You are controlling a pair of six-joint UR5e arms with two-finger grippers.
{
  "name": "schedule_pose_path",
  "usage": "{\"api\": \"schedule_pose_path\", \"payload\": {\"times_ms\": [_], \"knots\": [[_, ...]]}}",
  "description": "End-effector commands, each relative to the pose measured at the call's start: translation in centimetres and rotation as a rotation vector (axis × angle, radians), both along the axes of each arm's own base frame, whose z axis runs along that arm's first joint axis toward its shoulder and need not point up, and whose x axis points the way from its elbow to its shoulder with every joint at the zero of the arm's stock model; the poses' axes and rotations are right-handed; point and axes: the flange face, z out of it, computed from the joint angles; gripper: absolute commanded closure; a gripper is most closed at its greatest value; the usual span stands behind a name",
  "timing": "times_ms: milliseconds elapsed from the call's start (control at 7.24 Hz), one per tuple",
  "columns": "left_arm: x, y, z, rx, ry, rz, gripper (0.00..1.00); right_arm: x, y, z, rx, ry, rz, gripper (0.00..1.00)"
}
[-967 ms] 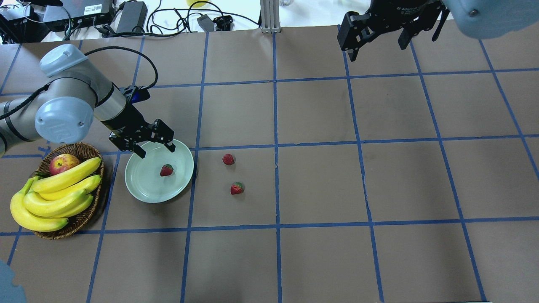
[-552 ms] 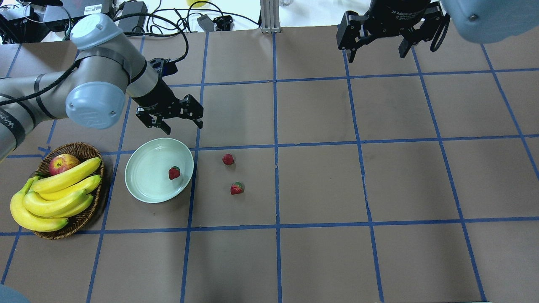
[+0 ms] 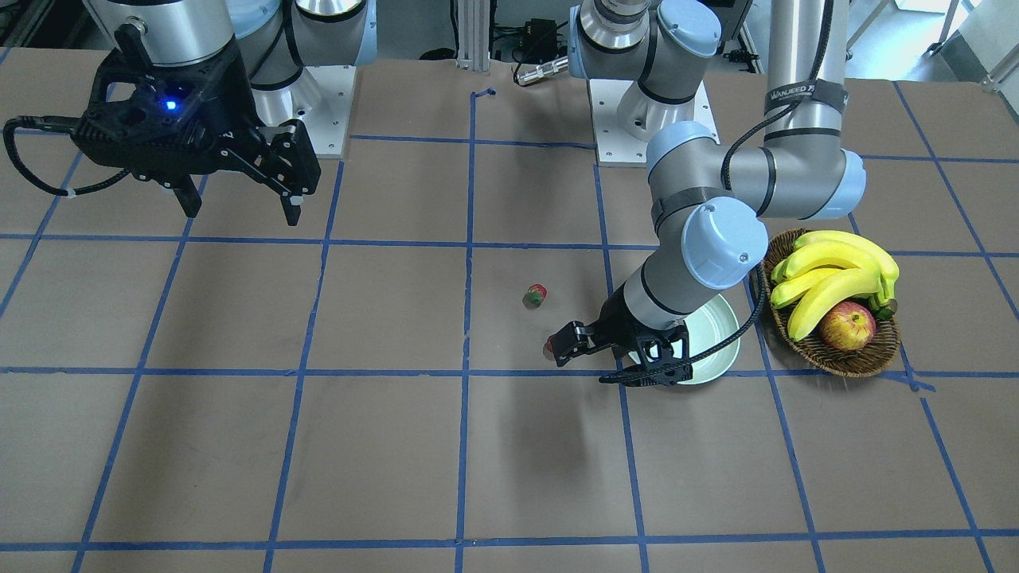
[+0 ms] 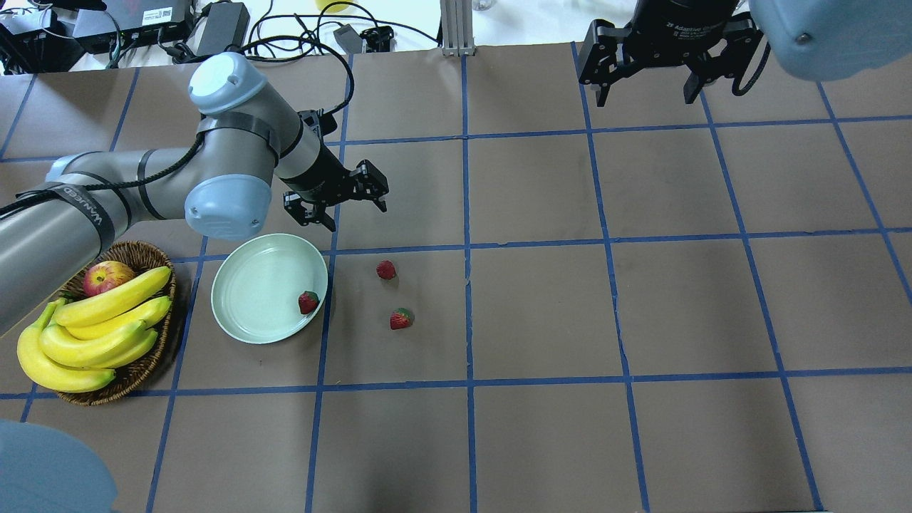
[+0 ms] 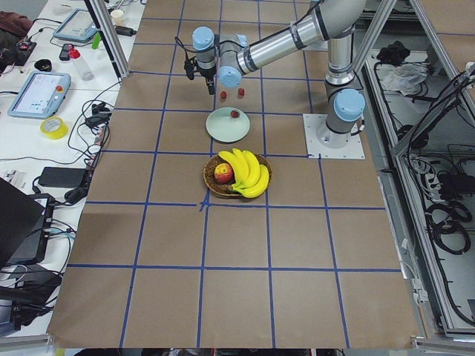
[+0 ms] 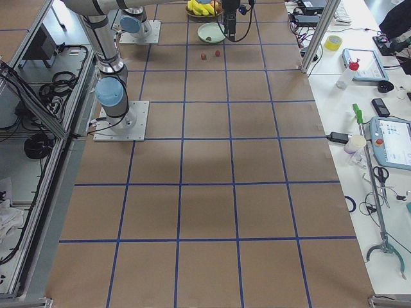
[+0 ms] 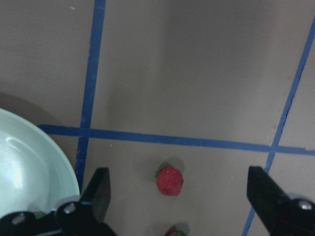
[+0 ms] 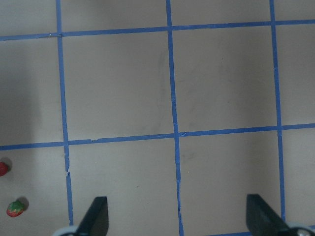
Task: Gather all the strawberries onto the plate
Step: 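Reach the left gripper to a strawberry beside the plate and grasp it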
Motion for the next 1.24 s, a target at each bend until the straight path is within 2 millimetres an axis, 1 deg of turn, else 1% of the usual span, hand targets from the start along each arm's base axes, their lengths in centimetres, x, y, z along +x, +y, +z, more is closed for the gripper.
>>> {"api": "schedule_pose_path", "payload": {"times_ms": [0,138,276,414,552,690,828,967,1105], "knots": [[-1.5,2.6,-4.3,0.049,0.0,-0.019,0.0,-3.0,-0.5,0.3,0.004,-0.012,-0.05,0.0],[-1.6,3.2,-5.1,0.07,-0.003,-0.022,0.0,-2.7,-0.1,0.4,0.005,-0.014,-0.047,0.0],[-1.9,3.5,-5.5,0.078,0.0,-0.027,0.03,-2.7,0.1,0.0,0.012,-0.015,-0.047,0.0],[-2.6,4.3,-6.6,0.103,-0.003,-0.04,0.03,-2.5,0.5,0.5,0.008,-0.035,-0.041,0.0],[-2.7,4.4,-7.0,0.11,-0.004,-0.042,0.05,-2.3,2.4,0.0,0.045,-0.041,-0.038,0.0],[-2.7,4.4,-7.5,0.121,0.002,-0.042,0.23,-2.6,4.1,-1.2,0.063,-0.042,-0.047,0.0],[-2.8,4.5,-7.9,0.132,0.004,-0.04,0.36,-2.6,3.7,-0.5,0.01,-0.038,-0.041,0.0],[-3.3,4.7,-7.7,0.133,0.004,-0.04,0.77,-2.6,3.0,-0.5,-0.027,-0.038,-0.04,0.0],[-3.5,4.6,-7.5,0.127,0.004,-0.04,1.0,-2.6,2.7,-0.1,-0.036,-0.038,-0.04,0.0]]}}
